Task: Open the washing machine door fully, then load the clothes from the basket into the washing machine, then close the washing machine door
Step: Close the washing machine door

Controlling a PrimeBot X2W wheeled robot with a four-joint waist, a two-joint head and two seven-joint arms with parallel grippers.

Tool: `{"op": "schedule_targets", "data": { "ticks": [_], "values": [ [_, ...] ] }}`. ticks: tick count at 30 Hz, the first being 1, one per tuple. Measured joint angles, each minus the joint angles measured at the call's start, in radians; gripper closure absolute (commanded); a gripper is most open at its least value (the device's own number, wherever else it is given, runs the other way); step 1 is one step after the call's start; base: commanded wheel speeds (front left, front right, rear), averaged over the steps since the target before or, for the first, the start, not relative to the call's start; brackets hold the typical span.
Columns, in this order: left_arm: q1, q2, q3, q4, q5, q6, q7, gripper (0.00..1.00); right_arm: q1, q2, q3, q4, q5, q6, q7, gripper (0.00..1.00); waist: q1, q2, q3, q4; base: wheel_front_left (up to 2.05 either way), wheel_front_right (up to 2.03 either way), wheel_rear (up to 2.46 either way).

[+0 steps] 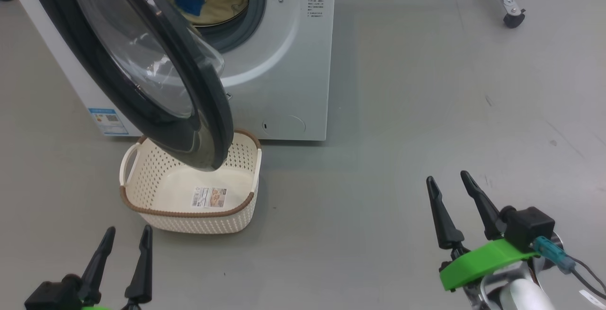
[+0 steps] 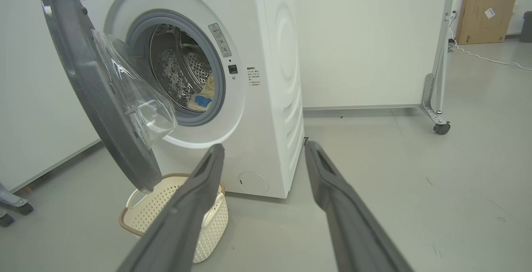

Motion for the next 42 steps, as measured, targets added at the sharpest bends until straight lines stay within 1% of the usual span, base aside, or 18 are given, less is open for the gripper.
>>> {"op": "schedule_targets", "data": {
  "ticks": [10, 11, 13, 14, 19, 22, 25, 30, 35, 42],
  "values": [
    [0.000, -0.004, -0.002, 0.002, 0.000, 0.000, 0.000, 0.00, 0.000, 0.000, 0.001, 0.011, 0.013, 0.000, 0.000, 0.00, 0.0000, 0.0000, 0.002, 0.003, 0.00, 0.00, 0.00],
    [0.000, -0.004, -0.003, 0.002, 0.000, 0.000, 0.000, 0.00, 0.000, 0.000, 0.001, 0.011, 0.013, 0.000, 0.000, 0.07, 0.0000, 0.0000, 0.002, 0.004, 0.00, 0.00, 0.00],
    [-0.001, -0.005, -0.004, 0.002, 0.000, 0.000, 0.000, 0.00, 0.000, 0.000, 0.002, 0.011, 0.015, 0.000, 0.000, 0.68, 0.0000, 0.0000, 0.004, 0.006, 0.00, 0.00, 0.00],
    [-0.001, -0.005, -0.006, 0.002, 0.000, 0.000, 0.000, 0.00, 0.000, 0.000, 0.004, 0.011, 0.015, 0.000, 0.000, 1.00, -0.0001, 0.0000, 0.006, 0.008, 0.00, 0.00, 0.00],
    [-0.006, -0.005, -0.017, -0.002, 0.000, 0.000, 0.000, 0.00, -0.003, 0.000, 0.004, 0.002, 0.013, 0.000, 0.000, 1.00, -0.0001, 0.0000, 0.025, 0.017, 0.00, 0.00, 0.00],
    [-0.019, -0.005, -0.024, -0.006, 0.000, 0.000, 0.000, 0.00, -0.022, 0.000, -0.003, -0.007, -0.016, 0.000, 0.000, 1.00, -0.0001, 0.0000, 0.046, 0.026, 0.00, 0.00, 0.00],
    [-0.049, -0.005, -0.040, -0.016, -0.001, 0.000, 0.000, 0.00, -0.082, 0.000, -0.006, -0.026, -0.045, 0.000, 0.000, 1.00, 0.0000, 0.0000, 0.075, 0.039, 0.00, 0.00, 0.00],
    [-0.112, -0.005, -0.076, -0.021, -0.003, 0.000, 0.000, 0.00, -0.235, -0.001, -0.008, -0.033, -0.106, 0.000, 0.000, 1.00, 0.0001, 0.0000, 0.133, 0.067, 0.00, 0.00, 0.00],
    [-0.172, -0.010, -0.108, -0.016, -0.022, 0.000, 0.000, 0.00, -0.399, -0.004, 0.073, -0.014, -0.153, 0.000, 0.000, 1.00, 0.0001, 0.0000, 0.190, 0.107, 0.00, 0.00, 0.00],
    [-0.226, -0.017, -0.146, 0.001, -0.037, 0.000, 0.000, 0.00, -0.610, -0.009, 0.228, 0.032, -0.131, 0.000, 0.000, 1.00, 0.0000, 0.0000, 0.249, 0.169, 0.00, 0.00, 0.00]
  ]
}}
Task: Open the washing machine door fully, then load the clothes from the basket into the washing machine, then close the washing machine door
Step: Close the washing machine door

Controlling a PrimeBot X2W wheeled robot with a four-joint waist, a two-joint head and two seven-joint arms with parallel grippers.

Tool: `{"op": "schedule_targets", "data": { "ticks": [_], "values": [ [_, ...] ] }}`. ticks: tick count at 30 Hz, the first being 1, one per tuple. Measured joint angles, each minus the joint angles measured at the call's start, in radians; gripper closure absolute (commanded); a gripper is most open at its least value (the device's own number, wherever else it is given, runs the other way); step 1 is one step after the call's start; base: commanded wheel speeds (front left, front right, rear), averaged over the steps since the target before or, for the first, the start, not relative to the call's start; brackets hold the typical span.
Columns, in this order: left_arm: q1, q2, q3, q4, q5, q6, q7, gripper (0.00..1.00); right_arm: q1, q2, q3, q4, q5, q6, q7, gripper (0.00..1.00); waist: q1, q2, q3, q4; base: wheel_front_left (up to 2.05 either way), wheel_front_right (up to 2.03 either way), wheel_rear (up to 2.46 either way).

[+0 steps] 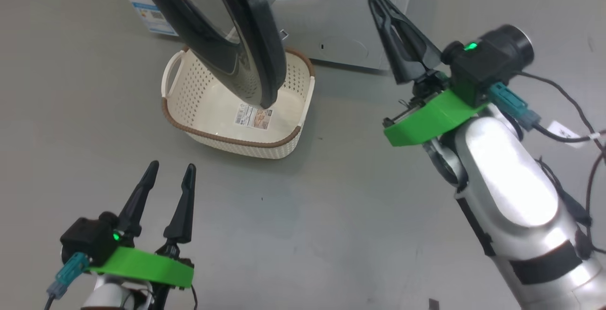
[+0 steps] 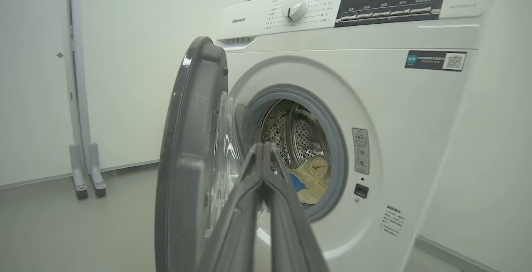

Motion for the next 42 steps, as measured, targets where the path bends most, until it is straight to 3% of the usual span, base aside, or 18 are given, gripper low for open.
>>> {"op": "schedule_targets", "data": {
  "ticks": [7, 23, 30, 42],
  "values": [
    [-0.035, -0.012, -0.032, 0.013, -0.017, 0.000, 0.000, 0.00, -0.109, -0.003, 0.172, 0.028, 0.064, 0.000, 0.000, 1.00, 0.0000, 0.0000, 0.036, 0.062, 0.00, 0.00, 0.00],
    [-0.066, -0.031, -0.069, 0.034, -0.026, 0.000, -0.001, 0.00, -0.167, -0.009, 0.389, 0.137, 0.176, 0.000, 0.000, 1.00, -0.0001, 0.0000, 0.081, 0.156, 0.00, 0.00, 0.00],
    [-0.085, -0.033, -0.080, 0.040, -0.036, 0.000, -0.001, 0.00, -0.188, -0.009, 0.435, 0.216, 0.198, 0.000, 0.000, 1.00, -0.0001, 0.0000, 0.100, 0.174, 0.00, 0.00, 0.00],
    [-0.113, -0.040, -0.091, 0.041, -0.037, 0.000, -0.001, 0.00, -0.219, -0.010, 0.421, 0.307, 0.198, 0.000, 0.000, 1.00, -0.0001, 0.0000, 0.139, 0.188, 0.00, 0.00, 0.00]
  ]
}}
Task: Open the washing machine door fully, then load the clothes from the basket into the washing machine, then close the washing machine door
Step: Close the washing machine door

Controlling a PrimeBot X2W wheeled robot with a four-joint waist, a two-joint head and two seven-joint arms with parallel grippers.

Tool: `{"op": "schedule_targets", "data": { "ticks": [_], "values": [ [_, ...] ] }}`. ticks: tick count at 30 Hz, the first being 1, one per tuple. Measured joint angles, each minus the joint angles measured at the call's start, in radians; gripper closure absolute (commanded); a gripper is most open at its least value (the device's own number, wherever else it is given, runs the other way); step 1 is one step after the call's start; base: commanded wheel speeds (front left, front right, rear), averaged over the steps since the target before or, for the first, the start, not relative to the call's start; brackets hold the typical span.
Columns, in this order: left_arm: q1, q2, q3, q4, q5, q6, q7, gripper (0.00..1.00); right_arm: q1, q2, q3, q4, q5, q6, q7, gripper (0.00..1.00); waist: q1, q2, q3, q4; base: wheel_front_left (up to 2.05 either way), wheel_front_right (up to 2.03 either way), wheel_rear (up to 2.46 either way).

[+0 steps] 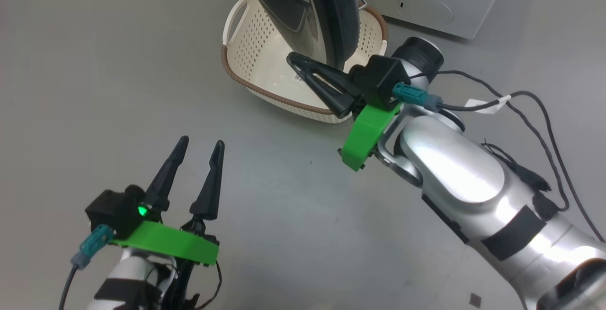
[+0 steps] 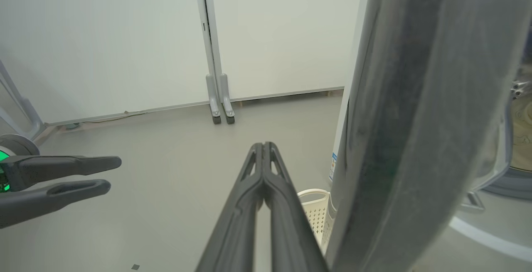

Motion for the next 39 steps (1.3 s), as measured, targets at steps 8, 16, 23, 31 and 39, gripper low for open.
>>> {"op": "schedule_targets", "data": {
  "ticks": [8, 16, 23, 31, 39],
  "values": [
    [-0.028, -0.005, -0.005, 0.000, -0.008, 0.000, 0.000, 0.00, -0.025, -0.002, -0.056, 0.037, -0.021, 0.000, 0.000, 1.00, 0.0000, 0.0000, 0.026, 0.011, 0.00, 0.00, 0.00],
    [-0.032, -0.007, -0.006, 0.000, -0.008, 0.000, 0.000, 0.00, -0.046, -0.002, -0.112, 0.067, -0.056, 0.000, 0.000, 1.00, 0.0000, 0.0000, 0.049, 0.017, 0.00, 0.00, 0.00],
    [-0.055, -0.011, -0.006, 0.000, -0.010, 0.000, 0.000, 0.00, -0.084, -0.012, -0.173, 0.091, -0.096, 0.000, 0.000, 1.00, 0.0000, 0.0000, 0.076, 0.020, 0.00, 0.00, 0.00],
    [-0.060, -0.016, -0.008, -0.003, -0.010, 0.000, 0.000, 0.00, -0.116, -0.047, -0.249, 0.105, -0.127, 0.000, 0.000, 1.00, 0.0000, 0.0000, 0.108, 0.020, 0.00, 0.00, 0.00],
    [-0.093, -0.021, -0.019, -0.007, -0.017, 0.000, 0.000, 0.00, -0.185, -0.084, -0.323, 0.133, -0.151, 0.000, 0.000, 1.00, 0.0000, 0.0001, 0.149, 0.020, 0.00, 0.00, 0.00]
  ]
}}
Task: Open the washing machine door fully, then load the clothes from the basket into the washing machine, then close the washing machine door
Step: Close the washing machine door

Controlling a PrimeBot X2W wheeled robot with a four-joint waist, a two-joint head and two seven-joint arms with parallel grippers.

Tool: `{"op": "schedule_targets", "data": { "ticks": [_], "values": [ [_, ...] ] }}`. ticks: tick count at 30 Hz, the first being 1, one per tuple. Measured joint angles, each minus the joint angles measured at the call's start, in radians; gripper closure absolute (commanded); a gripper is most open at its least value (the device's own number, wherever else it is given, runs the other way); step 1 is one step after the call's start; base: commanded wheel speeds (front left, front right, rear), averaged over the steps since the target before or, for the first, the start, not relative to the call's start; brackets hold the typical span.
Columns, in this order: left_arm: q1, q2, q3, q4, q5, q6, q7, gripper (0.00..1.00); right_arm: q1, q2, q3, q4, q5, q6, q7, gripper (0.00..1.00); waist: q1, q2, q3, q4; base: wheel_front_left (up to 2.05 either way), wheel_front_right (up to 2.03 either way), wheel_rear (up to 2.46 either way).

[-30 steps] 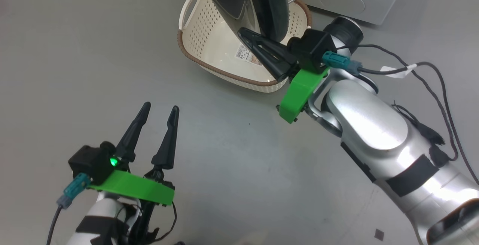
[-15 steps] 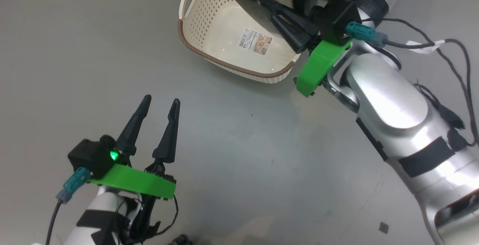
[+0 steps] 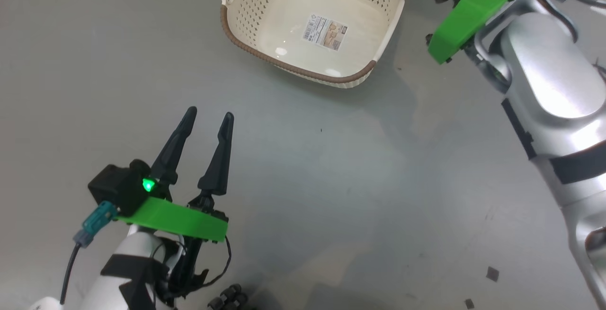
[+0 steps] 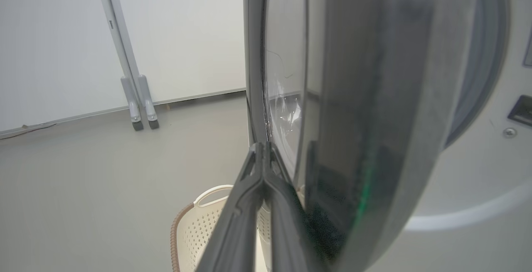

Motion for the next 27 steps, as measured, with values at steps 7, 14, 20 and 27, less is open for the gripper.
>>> {"op": "schedule_targets", "data": {
  "ticks": [7, 14, 20, 27],
  "values": [
    [-0.020, -0.013, -0.019, -0.002, -0.007, 0.000, -0.002, 0.00, -0.071, -0.038, -0.033, 0.043, -0.028, 0.000, 0.000, 1.00, 0.0000, 0.0000, 0.036, 0.014, 0.00, 0.00, 0.00],
    [-0.039, -0.021, -0.025, -0.005, -0.016, 0.000, -0.003, 0.00, -0.146, -0.070, -0.036, 0.090, -0.051, 0.000, 0.000, 1.00, 0.0000, 0.0000, 0.071, 0.034, 0.00, 0.00, 0.00],
    [-0.050, -0.033, -0.035, -0.007, -0.019, 0.000, -0.003, 0.00, -0.217, -0.101, -0.036, 0.131, -0.069, 0.000, 0.000, 1.00, 0.0001, 0.0000, 0.101, 0.055, 0.00, 0.00, 0.00],
    [-0.068, -0.053, -0.037, -0.006, -0.035, 0.000, -0.003, 0.00, -0.287, -0.138, -0.035, 0.180, -0.105, 0.000, 0.000, 1.00, 0.0001, 0.0000, 0.127, 0.081, 0.00, 0.00, 0.00]
  ]
}}
